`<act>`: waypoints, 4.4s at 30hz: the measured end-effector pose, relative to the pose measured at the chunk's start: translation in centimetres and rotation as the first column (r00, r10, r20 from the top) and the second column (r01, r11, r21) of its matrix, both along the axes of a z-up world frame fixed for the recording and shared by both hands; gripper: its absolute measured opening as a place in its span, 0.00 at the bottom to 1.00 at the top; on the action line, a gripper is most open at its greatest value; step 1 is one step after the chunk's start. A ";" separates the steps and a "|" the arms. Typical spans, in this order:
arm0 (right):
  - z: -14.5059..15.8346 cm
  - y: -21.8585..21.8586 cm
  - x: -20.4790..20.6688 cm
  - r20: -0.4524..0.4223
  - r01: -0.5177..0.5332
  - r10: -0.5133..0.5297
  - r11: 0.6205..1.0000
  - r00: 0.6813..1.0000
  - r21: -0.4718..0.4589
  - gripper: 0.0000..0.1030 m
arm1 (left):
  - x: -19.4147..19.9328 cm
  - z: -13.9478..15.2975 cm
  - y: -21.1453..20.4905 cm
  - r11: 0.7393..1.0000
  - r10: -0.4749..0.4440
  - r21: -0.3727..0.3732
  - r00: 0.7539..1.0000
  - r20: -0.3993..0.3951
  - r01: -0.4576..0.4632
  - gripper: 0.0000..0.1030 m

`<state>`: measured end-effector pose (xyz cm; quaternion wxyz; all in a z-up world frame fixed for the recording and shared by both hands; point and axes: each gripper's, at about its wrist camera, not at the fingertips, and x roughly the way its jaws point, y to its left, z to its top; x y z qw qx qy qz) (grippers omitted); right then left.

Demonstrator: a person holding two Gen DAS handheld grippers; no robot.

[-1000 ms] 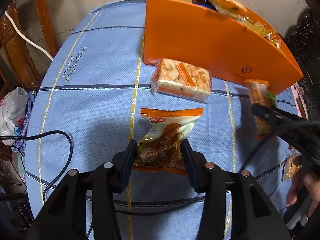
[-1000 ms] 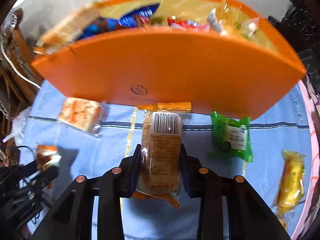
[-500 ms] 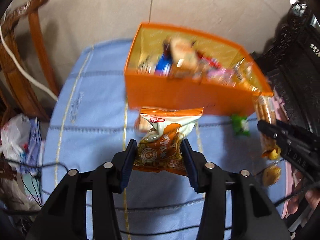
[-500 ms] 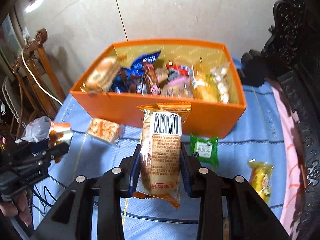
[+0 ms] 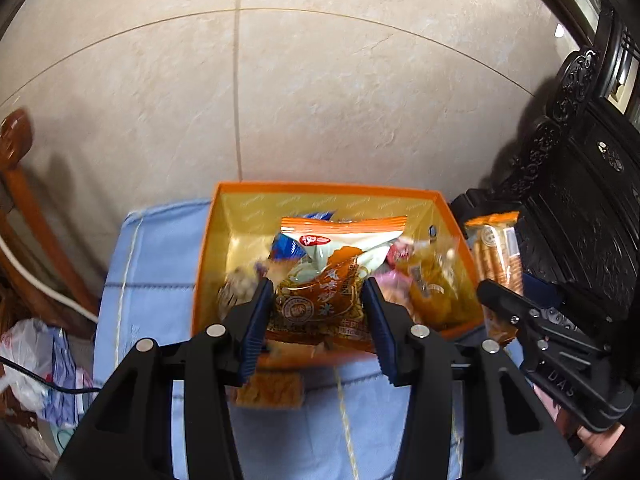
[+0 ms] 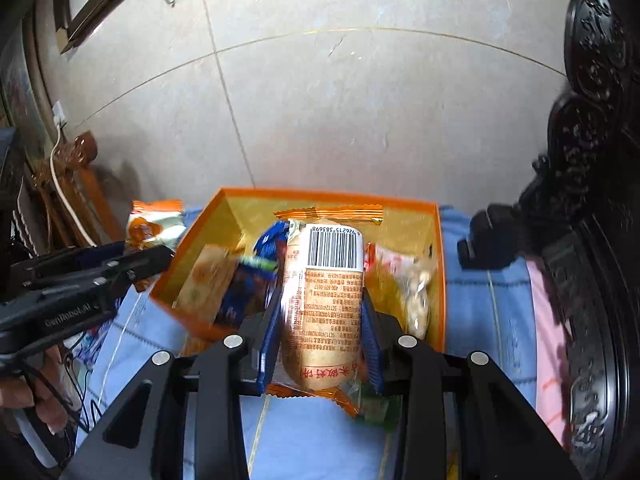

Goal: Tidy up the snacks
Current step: 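Carry the snack bag and bread stick pack into the orange box, release both, then grasp the clear cracker pack with the left gripper while the right grasps the yellow bun bag, then lower the cracker pack and yellow bun bag into the orange box, open both grippers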

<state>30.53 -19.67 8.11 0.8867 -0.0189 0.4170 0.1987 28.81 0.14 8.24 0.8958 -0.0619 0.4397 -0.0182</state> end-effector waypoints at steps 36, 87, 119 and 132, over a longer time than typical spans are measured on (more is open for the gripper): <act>-2.7 -6.0 -5.9 -0.057 0.104 -0.105 0.994 0.993 -0.029 0.82 | -5.1 -4.7 0.1 0.997 0.024 0.073 0.992 -0.125 -0.015 0.87; -12.9 -14.8 -12.2 -0.227 0.273 -0.303 0.950 0.926 -0.152 0.87 | -11.2 -19.5 2.0 0.995 0.101 0.056 0.919 -0.382 -0.086 0.74; -5.9 -4.9 -8.5 -0.180 -0.027 0.042 0.996 0.983 0.085 0.38 | -9.6 -7.4 -2.0 1.000 -0.024 0.000 0.987 -0.159 0.024 0.75; -0.9 -1.3 -1.2 -0.083 -0.036 0.050 0.986 0.995 0.163 0.38 | -1.3 -2.2 -1.1 1.000 0.013 -0.013 0.998 -0.061 -0.014 0.75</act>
